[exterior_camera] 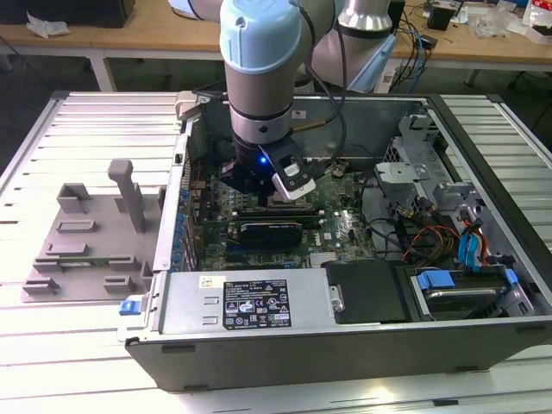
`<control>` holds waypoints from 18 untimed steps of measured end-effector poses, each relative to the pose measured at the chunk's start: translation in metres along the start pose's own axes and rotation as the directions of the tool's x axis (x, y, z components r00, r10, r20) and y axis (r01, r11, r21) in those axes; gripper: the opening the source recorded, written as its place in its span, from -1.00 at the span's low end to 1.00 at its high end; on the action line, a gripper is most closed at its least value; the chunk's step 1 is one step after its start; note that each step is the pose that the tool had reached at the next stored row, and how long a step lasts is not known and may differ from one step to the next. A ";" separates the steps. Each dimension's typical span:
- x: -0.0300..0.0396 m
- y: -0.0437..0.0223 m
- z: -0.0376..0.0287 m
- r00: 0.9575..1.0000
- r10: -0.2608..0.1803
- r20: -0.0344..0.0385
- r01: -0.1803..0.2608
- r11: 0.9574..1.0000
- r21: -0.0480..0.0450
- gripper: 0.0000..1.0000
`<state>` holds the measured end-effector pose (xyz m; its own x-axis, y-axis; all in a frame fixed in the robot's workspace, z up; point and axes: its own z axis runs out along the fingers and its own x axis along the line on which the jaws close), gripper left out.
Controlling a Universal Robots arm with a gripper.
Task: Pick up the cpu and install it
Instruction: 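Install the second cpu locking lever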
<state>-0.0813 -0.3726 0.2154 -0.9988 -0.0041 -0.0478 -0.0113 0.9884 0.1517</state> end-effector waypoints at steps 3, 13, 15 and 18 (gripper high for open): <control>-0.0005 -0.0032 -0.0005 1.000 0.000 -0.001 0.000 1.000 0.000 -0.79; -0.0013 -0.0110 -0.0017 1.000 0.001 -0.004 -0.001 1.000 0.000 -0.79; -0.0013 -0.0116 -0.0015 1.000 0.001 -0.004 -0.001 1.000 -0.001 -0.79; -0.0012 -0.0132 0.0003 1.000 0.002 -0.003 -0.002 1.000 -0.031 -0.79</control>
<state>-0.0799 -0.3855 0.2131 -0.9990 -0.0026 -0.0443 -0.0107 0.9832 0.1821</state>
